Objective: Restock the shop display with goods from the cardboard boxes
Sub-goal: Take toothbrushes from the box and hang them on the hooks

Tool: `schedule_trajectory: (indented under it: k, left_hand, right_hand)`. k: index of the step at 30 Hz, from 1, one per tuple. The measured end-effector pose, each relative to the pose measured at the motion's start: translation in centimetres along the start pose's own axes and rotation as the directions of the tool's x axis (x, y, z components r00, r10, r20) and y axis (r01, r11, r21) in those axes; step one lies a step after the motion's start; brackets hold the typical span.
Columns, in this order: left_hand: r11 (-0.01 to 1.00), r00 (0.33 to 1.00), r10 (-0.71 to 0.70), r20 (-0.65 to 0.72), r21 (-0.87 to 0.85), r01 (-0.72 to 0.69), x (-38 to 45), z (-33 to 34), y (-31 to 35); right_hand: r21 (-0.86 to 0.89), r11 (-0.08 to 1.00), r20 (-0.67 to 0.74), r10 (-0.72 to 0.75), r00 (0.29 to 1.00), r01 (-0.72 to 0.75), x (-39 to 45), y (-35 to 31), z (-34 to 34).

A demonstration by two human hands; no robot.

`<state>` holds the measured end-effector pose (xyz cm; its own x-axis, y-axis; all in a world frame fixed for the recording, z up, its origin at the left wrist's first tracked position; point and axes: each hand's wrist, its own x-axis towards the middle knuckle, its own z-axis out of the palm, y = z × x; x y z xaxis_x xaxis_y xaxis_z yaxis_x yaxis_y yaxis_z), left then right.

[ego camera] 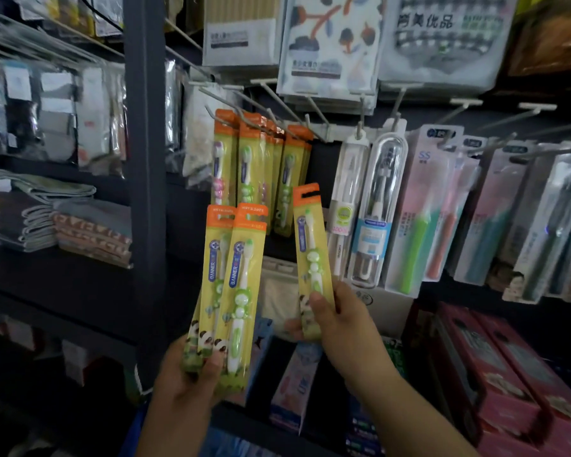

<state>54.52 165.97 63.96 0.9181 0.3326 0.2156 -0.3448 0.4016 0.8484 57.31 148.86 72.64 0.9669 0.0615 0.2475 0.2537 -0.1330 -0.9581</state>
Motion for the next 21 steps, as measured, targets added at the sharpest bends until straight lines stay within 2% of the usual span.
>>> schedule_trajectory:
  k: [7, 13, 18, 21]
  left_hand:
    - [0.999, 0.998, 0.030, 0.050, 0.022, -0.031, 4.2, -0.7, 1.0]
    - [0.981, 0.995, 0.089, 0.035, 0.167, -0.094, 5.7, -1.7, 1.0]
    - [0.975, 0.993, 0.114, 0.001, 0.189, -0.112, 5.8, -2.5, 0.7]
    - [0.972, 0.993, 0.112, 0.036, 0.202, -0.117, 6.2, -3.6, 0.9]
  right_hand:
    - [0.007, 1.000, -0.172, -0.012, 0.985, 0.013, 8.6, -2.8, 3.0]
    - [0.041, 0.999, -0.336, -0.015, 0.942, 0.031, 12.9, -3.3, 4.9]
    - [0.105, 0.994, -0.430, 0.083, 0.899, -0.042, 15.1, -3.8, 6.3]
    - [0.198, 0.976, -0.427, 0.166, 0.889, -0.088, 15.6, -4.2, 6.9]
